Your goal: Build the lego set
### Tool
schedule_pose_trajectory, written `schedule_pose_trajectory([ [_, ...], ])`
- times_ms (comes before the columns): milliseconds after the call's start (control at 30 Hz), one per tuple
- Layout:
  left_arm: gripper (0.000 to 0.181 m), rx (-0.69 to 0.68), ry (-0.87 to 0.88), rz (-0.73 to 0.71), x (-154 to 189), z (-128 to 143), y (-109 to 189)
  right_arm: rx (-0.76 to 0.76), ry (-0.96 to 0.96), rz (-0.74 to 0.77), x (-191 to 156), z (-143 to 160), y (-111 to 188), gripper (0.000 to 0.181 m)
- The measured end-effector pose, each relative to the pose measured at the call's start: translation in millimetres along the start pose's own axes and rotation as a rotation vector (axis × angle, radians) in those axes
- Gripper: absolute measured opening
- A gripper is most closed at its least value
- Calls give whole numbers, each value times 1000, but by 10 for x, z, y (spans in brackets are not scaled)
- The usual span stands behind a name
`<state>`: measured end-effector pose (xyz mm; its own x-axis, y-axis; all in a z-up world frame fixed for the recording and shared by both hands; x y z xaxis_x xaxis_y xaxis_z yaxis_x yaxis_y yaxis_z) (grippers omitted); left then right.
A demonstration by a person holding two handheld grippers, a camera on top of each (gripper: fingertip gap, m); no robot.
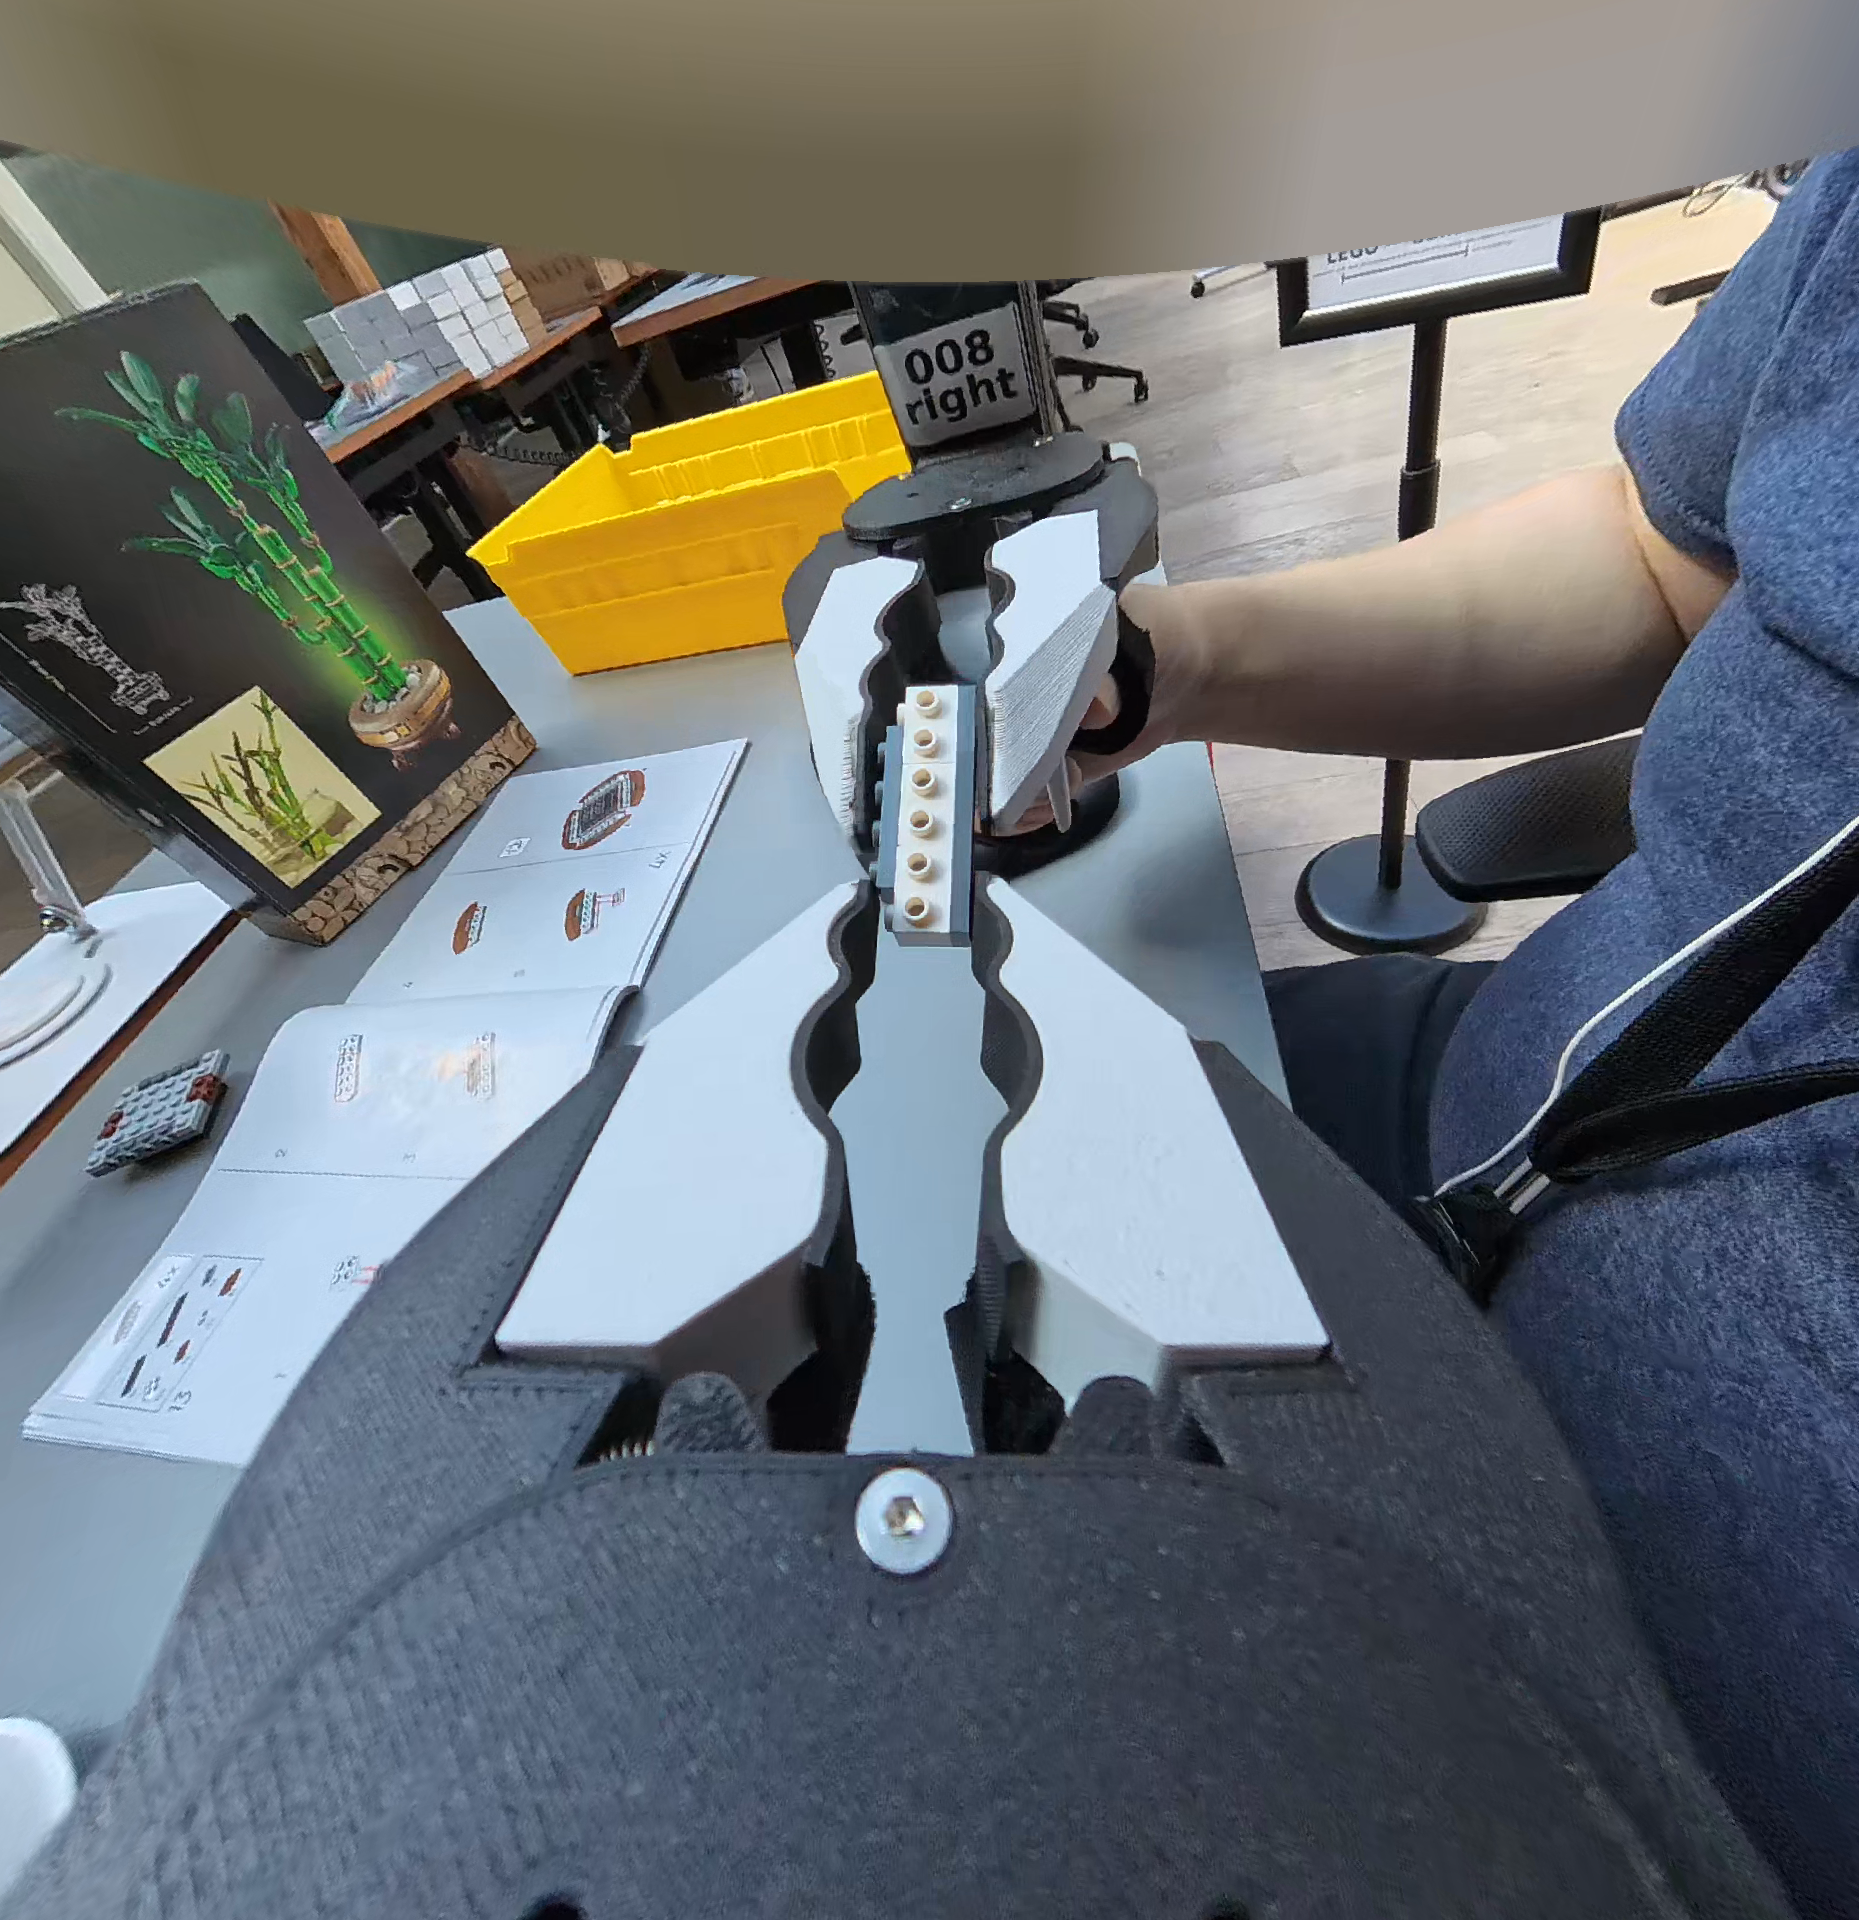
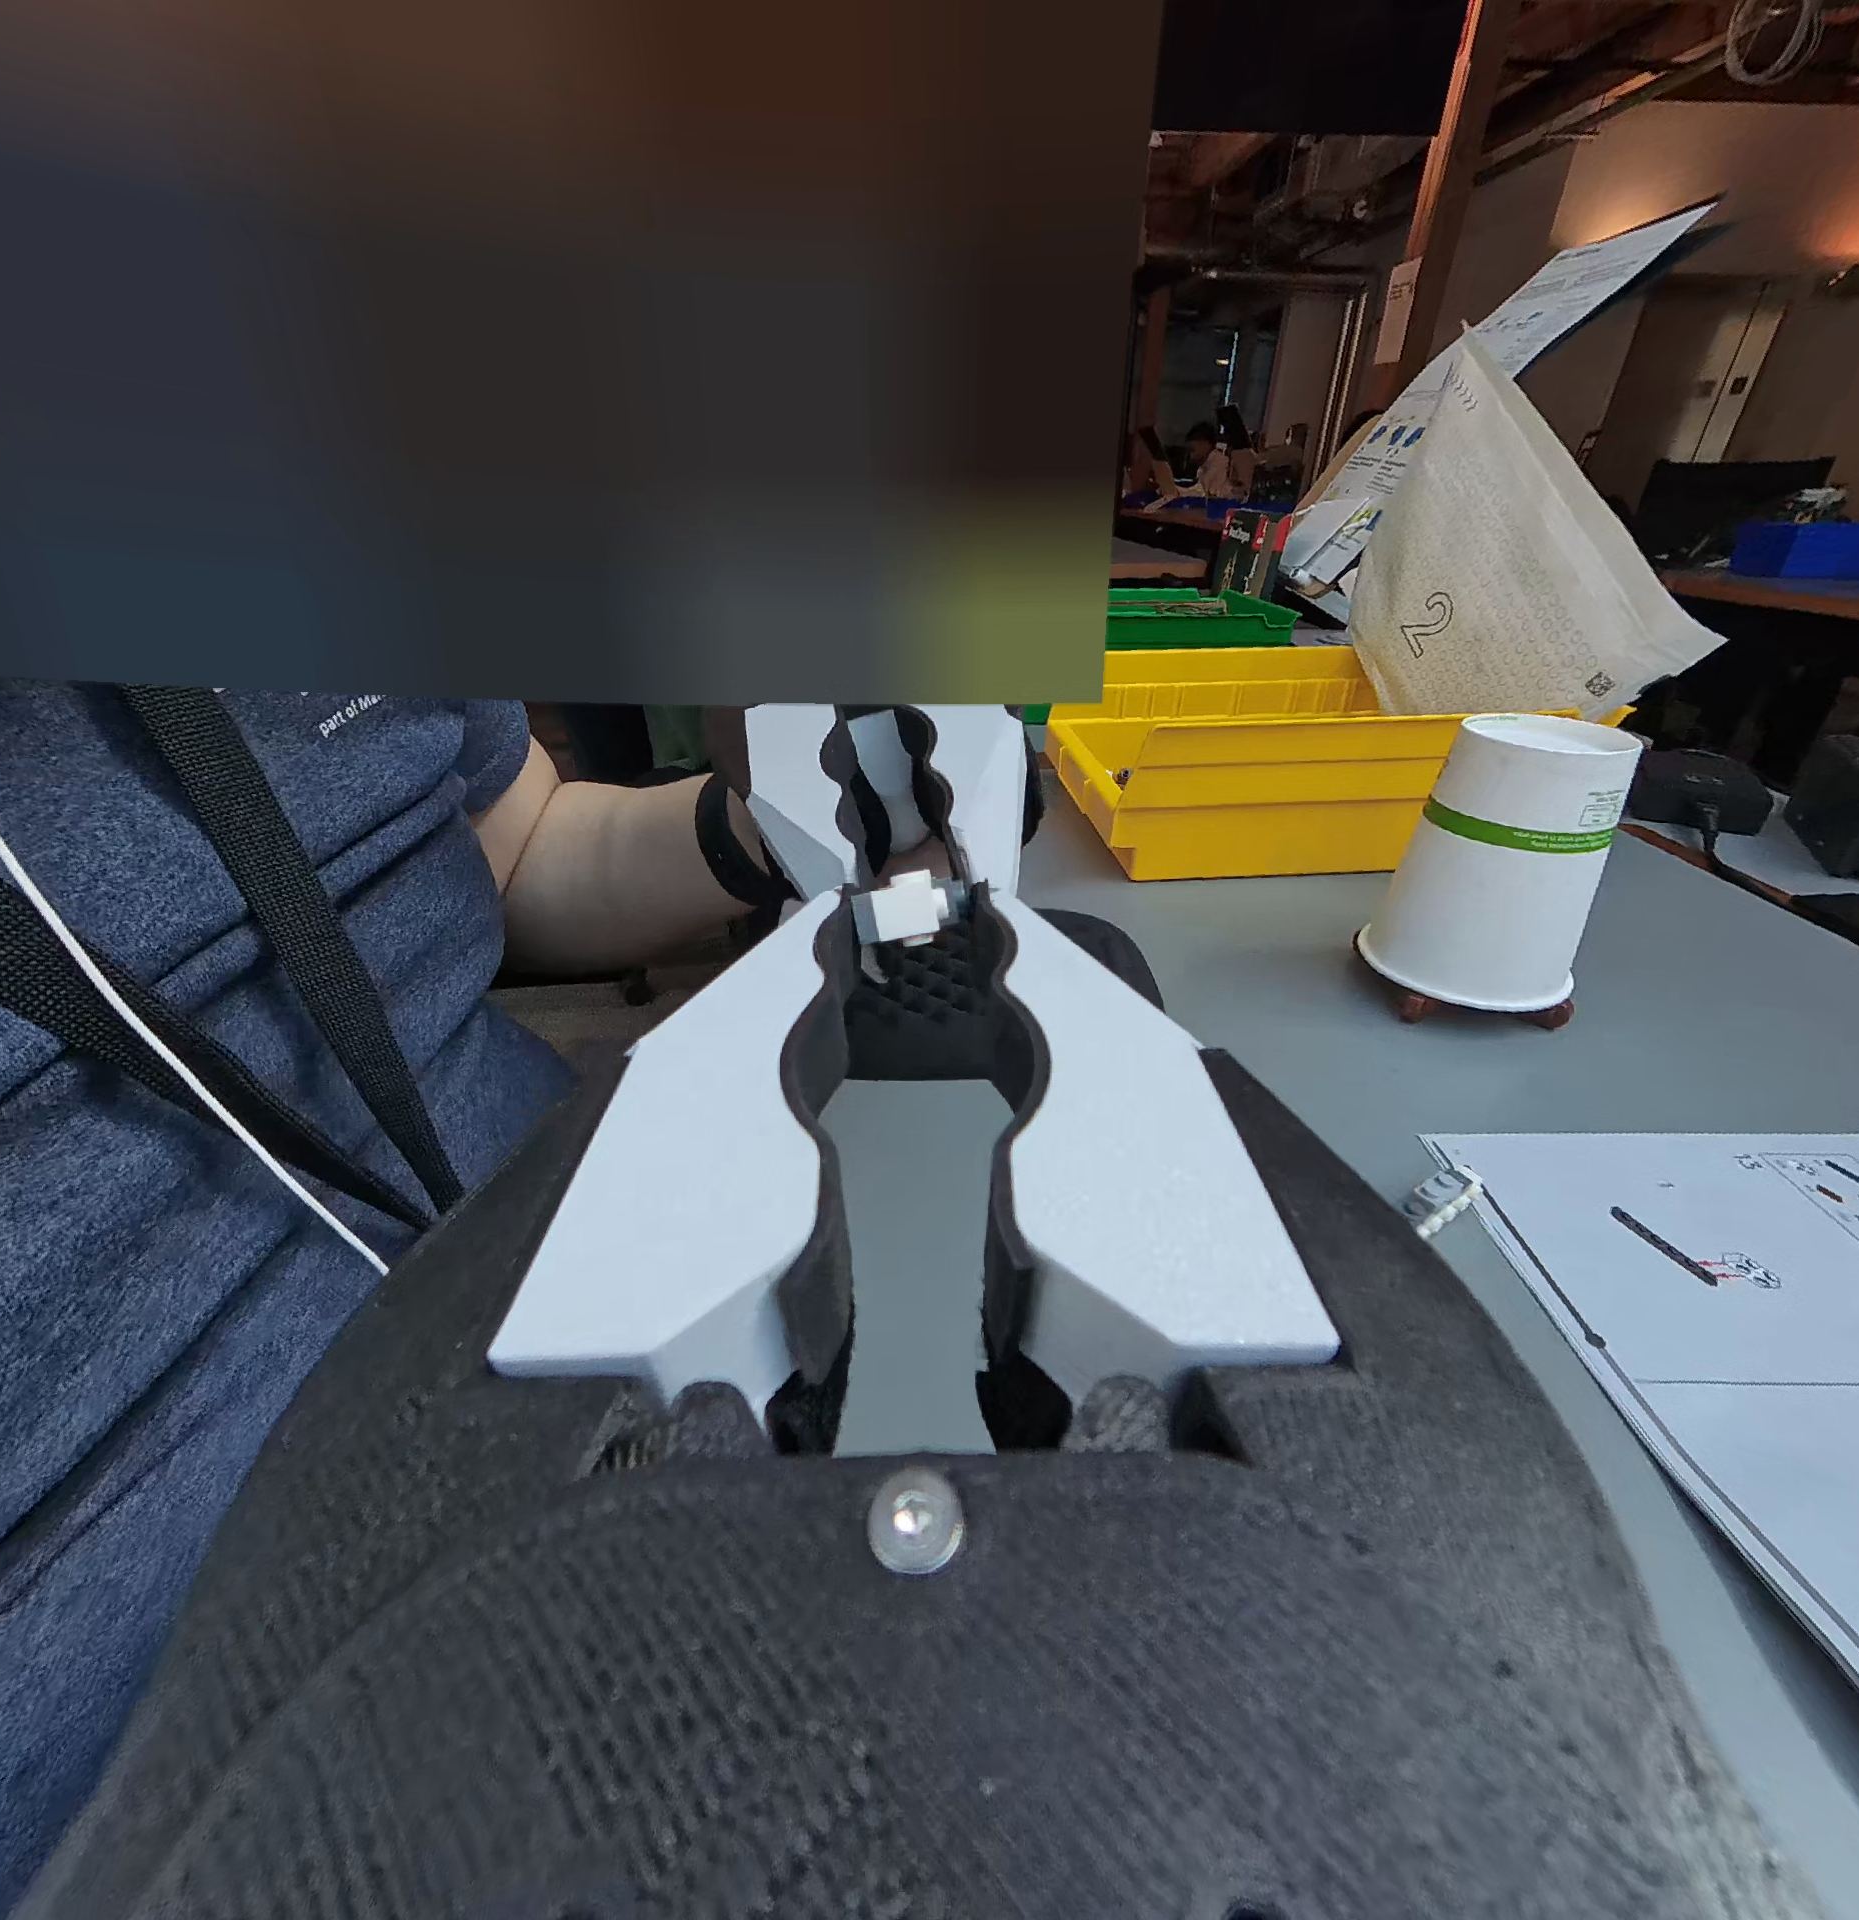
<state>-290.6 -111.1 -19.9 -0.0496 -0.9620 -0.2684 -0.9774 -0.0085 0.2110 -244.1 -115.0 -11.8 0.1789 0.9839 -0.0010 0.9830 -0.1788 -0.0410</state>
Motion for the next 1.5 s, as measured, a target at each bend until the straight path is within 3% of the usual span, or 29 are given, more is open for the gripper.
schedule_pose_trajectory([
  [67,16,-54,4,2,-15,57,22,-53,6,34,40,49,-4,26],
  [133,16,-92,-16,-13,-26,91,45,-82,39,35,25,60,-12,17],
  [300,16,-171,-11,-1,-39,161,91,-171,121,71,48,96,-61,18],
  [667,16,-108,69,44,-41,130,142,-161,179,92,4,109,-124,16],
  [867,14,-194,96,50,-23,308,164,-206,70,54,43,277,-170,18],
  [933,15,-197,103,43,-28,324,178,-170,77,92,82,232,-169,28],
  [967,15,-199,99,30,-39,329,185,-166,86,70,55,229,-174,17],
  [1100,15,-209,119,33,-32,361,206,-208,151,89,44,268,-195,17],
  [1200,18,-141,229,3,-85,344,236,-178,215,171,76,208,-216,17],
  [1233,30,-101,301,3,-111,331,259,-139,249,224,104,167,-214,17],
  [1333,48,77,623,88,-156,276,320,-31,389,312,74,60,-251,17],
  [1433,42,292,879,203,-175,193,360,-27,527,386,72,48,-341,17],
  [1500,21,414,954,210,-202,151,379,-21,582,423,71,43,-405,17],
])
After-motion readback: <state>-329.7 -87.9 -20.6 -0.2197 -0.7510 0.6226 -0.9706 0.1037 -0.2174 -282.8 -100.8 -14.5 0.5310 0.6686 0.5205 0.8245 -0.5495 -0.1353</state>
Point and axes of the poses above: each gripper's, where its closed fingertips meet, y back along the fingers, z out of its underside, x = y × z across the jaws, the point moved 3 cm from there along y, back along the fingers, and after that the axes turned 1 degree about -z, right-handed, at the moved point
